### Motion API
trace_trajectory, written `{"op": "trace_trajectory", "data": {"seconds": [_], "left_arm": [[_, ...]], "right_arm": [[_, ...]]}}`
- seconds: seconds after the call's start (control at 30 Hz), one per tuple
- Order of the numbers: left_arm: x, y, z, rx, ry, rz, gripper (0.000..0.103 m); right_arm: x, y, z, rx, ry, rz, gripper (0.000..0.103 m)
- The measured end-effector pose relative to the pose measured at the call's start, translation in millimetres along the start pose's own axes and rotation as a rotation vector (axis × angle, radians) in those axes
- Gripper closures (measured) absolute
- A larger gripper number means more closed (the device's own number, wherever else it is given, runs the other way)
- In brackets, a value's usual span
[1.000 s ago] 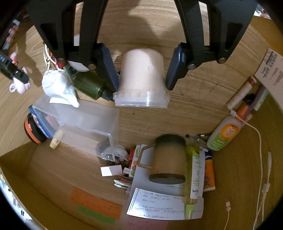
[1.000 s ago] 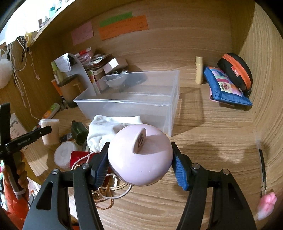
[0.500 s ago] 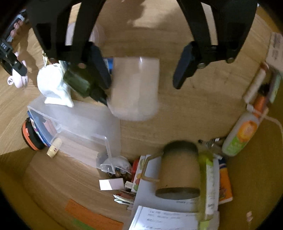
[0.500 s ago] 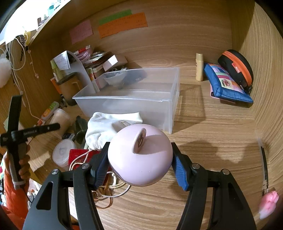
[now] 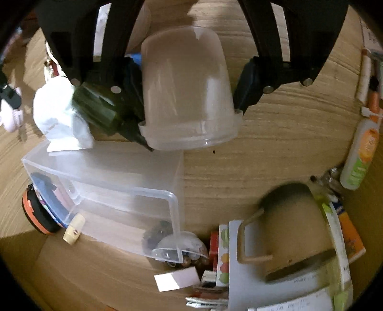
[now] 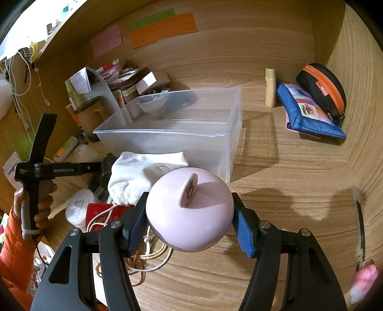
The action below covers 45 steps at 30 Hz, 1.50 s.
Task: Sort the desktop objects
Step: 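Carry both containers over the clear plastic box and lower them inside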
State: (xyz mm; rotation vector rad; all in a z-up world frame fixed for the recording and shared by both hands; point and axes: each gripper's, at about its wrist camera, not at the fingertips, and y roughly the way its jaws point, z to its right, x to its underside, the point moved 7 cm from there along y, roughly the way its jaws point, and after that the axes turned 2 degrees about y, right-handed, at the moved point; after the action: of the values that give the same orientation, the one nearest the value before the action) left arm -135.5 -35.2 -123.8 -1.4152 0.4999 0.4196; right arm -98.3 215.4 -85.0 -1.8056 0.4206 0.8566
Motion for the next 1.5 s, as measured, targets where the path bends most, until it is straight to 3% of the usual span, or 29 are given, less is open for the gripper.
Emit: {"op": "trace_trajectory", "data": {"seconds": [0.17, 0.23, 0.53, 0.97, 1.17, 1.5], "left_arm": [[-4, -21, -4, -0.068, 0.002, 0.094, 0.039], [-6, -32, -4, -0.057, -0.004, 0.117, 0.045], [-18, -72, -10, -0.047, -0.038, 0.210, 0.045], [-90, -104, 8, -0.037, 0.039, 0.327, 0.045], [-124, -85, 28, -0.009, 0.093, 0.298, 0.045], [-153, -6, 68, 0.009, 0.197, 0.158, 0.045]], "right_arm": [[-10, -2, -2, 0.002, -0.023, 0.016, 0.043], [-15, -4, -3, -0.008, -0.027, 0.023, 0.043], [-50, -8, -15, -0.056, -0.057, 0.061, 0.043], [-113, 6, -17, -0.075, -0.077, 0.085, 0.043], [-131, 41, -10, -0.062, -0.089, 0.018, 0.043], [-135, 99, 2, -0.033, -0.139, -0.102, 0.043]]}}
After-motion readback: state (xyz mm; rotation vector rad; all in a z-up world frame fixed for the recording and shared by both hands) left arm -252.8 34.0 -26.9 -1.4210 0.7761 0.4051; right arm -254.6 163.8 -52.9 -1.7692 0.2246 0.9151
